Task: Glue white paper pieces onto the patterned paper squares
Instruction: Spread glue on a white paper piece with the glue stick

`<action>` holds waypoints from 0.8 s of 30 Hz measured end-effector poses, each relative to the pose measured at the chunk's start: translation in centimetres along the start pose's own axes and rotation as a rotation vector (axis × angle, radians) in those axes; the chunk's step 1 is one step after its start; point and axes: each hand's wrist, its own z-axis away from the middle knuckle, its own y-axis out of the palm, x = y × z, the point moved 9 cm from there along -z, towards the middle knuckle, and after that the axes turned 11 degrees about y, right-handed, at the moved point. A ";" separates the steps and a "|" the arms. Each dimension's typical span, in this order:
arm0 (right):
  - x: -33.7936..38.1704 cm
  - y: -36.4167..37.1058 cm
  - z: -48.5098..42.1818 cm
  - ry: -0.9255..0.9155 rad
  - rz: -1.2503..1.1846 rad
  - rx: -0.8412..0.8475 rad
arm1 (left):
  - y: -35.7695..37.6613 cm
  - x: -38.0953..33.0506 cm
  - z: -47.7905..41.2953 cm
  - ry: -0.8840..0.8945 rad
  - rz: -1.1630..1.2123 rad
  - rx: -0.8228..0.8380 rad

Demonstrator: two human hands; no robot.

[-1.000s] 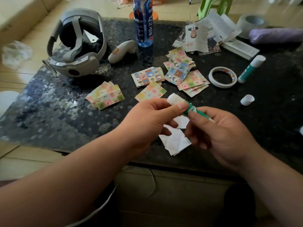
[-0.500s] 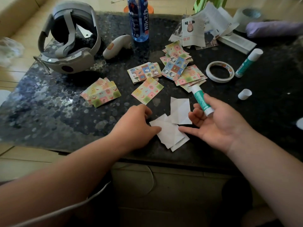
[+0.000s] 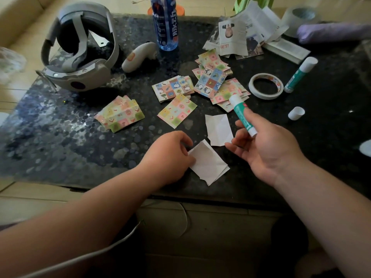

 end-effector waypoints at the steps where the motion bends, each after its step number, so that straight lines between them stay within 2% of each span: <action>1: 0.0 0.0 0.2 -0.009 0.012 0.005 | -0.2 -0.1 0.0 -0.003 -0.003 0.010; 7: 1.4 -0.3 0.8 -0.119 0.152 0.040 | -1.7 -0.2 0.0 -0.017 0.007 0.142; 11: 1.9 -0.2 1.4 -0.178 0.269 0.071 | -2.8 0.9 0.1 -0.058 -0.121 0.227; 15: 1.8 0.0 1.8 -0.189 0.303 0.073 | -5.4 1.9 -0.1 -0.082 -0.204 0.182; 18: 1.6 0.0 1.7 -0.189 0.314 0.069 | -7.8 3.0 0.2 -0.126 -0.086 0.141; 24: 1.5 0.2 1.9 -0.192 0.325 0.075 | -13.8 7.6 1.1 -0.312 0.108 -0.145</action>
